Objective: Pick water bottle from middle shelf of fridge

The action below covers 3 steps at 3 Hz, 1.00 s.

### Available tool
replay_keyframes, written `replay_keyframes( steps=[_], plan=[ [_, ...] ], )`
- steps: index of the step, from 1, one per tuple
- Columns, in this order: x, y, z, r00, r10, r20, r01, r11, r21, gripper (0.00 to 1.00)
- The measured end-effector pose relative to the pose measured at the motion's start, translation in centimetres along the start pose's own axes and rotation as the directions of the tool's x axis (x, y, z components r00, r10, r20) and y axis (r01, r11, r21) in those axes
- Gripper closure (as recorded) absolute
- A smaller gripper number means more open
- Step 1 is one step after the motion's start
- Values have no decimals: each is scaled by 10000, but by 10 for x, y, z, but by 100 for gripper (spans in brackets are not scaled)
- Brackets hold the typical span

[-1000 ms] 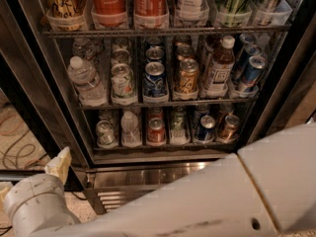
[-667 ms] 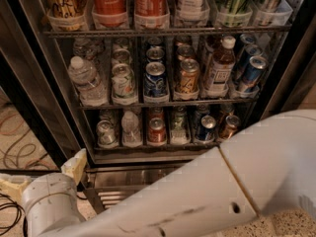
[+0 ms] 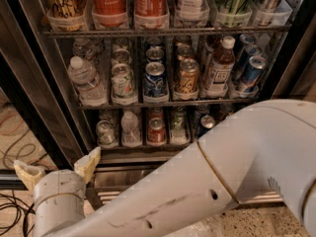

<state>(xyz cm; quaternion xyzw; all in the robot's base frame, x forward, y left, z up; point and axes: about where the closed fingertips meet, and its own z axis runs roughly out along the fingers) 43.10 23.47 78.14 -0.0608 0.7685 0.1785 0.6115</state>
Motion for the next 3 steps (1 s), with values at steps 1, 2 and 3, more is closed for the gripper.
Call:
replay_keyframes(
  steps=[1,2,3],
  plan=[
    [0,0,0,10000,0,1,0,10000,0,0],
    [-5,-5,5,9996,-4,277,0,9999,133,0],
    [-24,-16,17,9948,-211,993,157,9984,551,0]
  ],
)
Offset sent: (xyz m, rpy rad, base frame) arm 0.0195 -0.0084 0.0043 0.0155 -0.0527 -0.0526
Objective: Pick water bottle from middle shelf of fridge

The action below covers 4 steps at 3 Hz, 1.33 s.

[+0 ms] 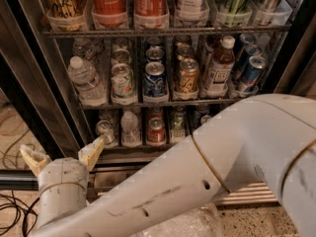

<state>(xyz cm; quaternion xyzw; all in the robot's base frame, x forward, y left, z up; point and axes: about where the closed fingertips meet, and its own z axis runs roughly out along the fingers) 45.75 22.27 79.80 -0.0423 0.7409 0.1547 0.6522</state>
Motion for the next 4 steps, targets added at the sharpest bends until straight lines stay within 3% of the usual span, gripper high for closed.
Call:
replay_keyframes(
  steps=[2,4],
  plan=[
    [-41,-20,14,9860,84,1668,-197,9976,662,0],
    [-56,-19,12,9588,1095,2623,-1158,9932,85,0]
  ],
)
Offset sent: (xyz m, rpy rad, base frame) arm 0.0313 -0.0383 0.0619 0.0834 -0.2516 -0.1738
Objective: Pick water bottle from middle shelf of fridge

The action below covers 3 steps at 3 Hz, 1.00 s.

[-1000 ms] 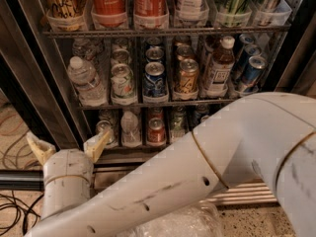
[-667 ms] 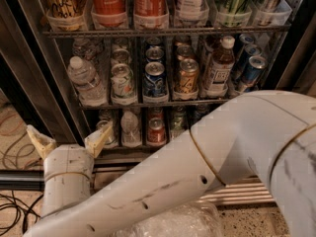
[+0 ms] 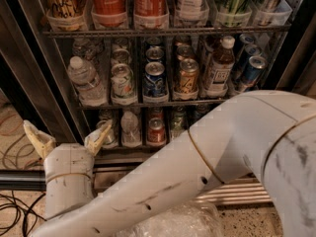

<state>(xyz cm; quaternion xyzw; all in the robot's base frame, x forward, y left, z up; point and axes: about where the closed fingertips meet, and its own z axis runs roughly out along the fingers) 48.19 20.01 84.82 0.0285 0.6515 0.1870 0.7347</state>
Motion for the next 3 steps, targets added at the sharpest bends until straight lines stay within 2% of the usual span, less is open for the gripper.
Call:
replay_keyframes(
  steps=[1,2,3],
  plan=[
    [0,0,0,10000,-1,0,1,10000,0,0],
    [10,4,8,9978,-652,-111,651,9979,-30,0],
    [11,-6,21,9796,-2010,-20,2010,9792,284,0]
  ],
)
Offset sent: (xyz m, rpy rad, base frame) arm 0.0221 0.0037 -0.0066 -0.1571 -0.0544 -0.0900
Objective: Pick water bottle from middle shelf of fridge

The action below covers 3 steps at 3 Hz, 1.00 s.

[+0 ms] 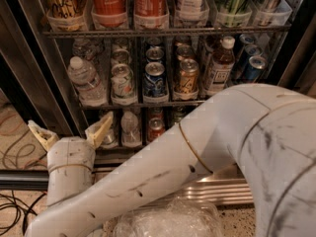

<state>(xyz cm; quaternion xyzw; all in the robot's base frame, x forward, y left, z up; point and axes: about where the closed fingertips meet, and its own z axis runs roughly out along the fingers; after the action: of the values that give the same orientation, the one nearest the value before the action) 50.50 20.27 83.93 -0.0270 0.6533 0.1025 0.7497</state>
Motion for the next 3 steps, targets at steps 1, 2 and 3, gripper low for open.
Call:
replay_keyframes(
  steps=[1,2,3],
  plan=[
    [7,-10,9,9954,-961,23,959,9949,314,0],
    [19,-24,-2,9883,-1480,-365,1495,9877,452,0],
    [19,-24,-2,9883,-1480,-366,1496,9877,451,0]
  ],
)
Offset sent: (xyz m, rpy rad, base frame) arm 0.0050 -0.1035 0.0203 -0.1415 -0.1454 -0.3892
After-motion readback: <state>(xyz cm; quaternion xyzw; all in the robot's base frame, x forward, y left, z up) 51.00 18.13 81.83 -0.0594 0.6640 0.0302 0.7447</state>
